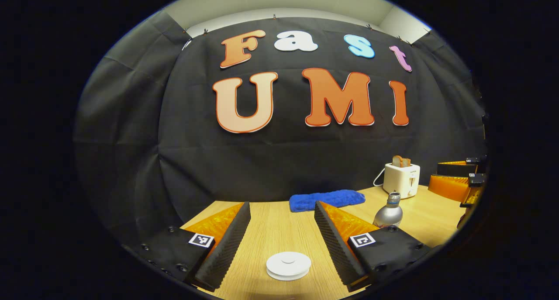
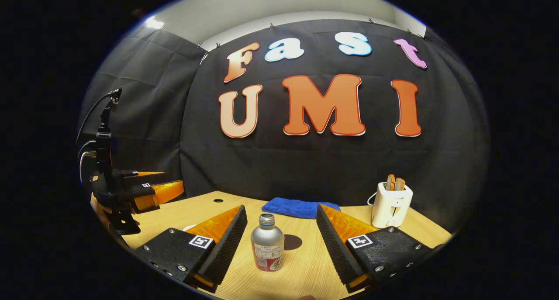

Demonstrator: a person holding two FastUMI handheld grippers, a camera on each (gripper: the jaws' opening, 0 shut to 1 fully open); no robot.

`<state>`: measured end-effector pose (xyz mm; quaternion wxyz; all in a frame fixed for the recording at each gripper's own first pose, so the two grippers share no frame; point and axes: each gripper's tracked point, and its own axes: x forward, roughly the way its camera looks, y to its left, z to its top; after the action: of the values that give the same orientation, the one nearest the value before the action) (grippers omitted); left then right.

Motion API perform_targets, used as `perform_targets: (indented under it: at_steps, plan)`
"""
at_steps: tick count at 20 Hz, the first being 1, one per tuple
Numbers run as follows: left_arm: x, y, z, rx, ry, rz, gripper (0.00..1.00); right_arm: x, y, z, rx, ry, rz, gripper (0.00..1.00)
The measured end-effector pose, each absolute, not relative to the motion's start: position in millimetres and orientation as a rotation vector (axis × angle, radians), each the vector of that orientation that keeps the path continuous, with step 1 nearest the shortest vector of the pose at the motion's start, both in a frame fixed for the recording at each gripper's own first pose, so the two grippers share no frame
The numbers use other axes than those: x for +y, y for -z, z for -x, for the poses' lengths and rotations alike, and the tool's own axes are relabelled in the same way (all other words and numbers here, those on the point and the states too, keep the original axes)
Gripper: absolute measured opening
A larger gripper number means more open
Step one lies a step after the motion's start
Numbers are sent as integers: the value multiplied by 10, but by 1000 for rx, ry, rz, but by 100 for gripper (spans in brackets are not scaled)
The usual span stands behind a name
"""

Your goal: Open the teacup lid with one hand, grasp the water bottle and pour water into the teacup with the other hand; after pouring, place the water bottle on the coaster and then close the teacup lid.

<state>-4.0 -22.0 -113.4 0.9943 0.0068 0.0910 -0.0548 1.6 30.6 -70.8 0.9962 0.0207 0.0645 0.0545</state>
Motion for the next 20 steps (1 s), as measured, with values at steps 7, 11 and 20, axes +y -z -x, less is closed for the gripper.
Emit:
perform_targets:
  at_steps: [7,11,20]
  plan:
    - [-271,1713,50,263,131,31,97,409,1101,-61,209,-134,-37,96]
    - [-244,2055,29,328,116,1,98,473,1278,-89,242,-154,-27,96]
    - [-364,2585,-72,433,127,-49,92,544,1723,-186,342,-179,-1,96]
